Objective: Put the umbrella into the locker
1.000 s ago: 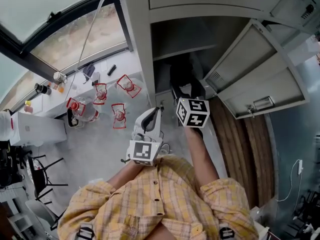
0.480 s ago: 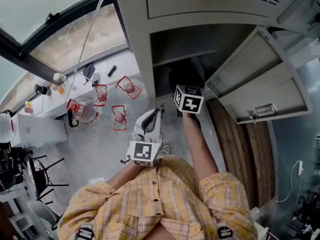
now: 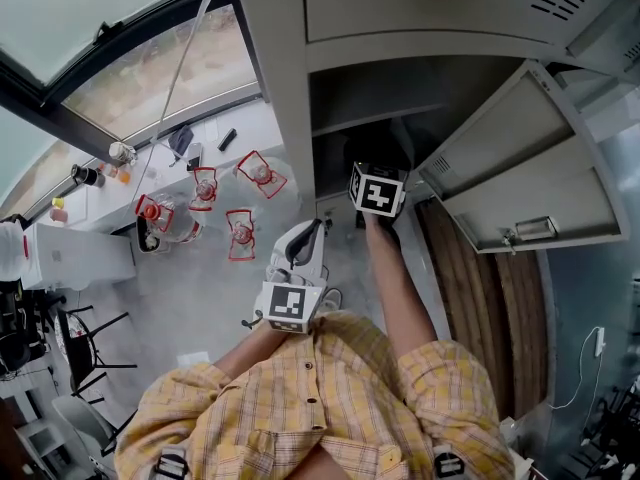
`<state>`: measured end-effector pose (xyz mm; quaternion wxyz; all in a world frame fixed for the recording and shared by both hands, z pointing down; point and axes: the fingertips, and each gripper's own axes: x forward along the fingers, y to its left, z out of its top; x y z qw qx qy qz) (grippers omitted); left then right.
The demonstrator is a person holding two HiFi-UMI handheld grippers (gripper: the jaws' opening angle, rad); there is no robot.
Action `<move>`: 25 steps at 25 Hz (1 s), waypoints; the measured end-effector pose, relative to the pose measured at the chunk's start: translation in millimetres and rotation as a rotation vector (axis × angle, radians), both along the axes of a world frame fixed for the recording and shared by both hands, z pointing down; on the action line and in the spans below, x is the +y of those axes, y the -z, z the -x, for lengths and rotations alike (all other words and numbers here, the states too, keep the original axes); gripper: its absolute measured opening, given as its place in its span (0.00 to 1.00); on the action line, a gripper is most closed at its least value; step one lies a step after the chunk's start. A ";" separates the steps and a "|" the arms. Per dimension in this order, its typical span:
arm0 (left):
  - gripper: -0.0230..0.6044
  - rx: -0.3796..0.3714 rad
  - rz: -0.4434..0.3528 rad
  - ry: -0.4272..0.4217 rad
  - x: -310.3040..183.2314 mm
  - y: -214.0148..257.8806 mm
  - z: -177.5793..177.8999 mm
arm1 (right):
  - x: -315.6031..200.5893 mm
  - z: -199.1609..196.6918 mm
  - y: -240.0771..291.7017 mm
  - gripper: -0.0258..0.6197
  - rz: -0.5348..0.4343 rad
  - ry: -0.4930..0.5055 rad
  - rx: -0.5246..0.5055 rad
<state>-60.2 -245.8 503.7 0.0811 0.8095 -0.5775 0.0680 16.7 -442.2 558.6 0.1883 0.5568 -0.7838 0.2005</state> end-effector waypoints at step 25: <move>0.04 -0.010 -0.014 0.028 11.6 2.6 7.4 | 6.8 -9.3 -3.8 0.37 -0.011 -0.026 -0.012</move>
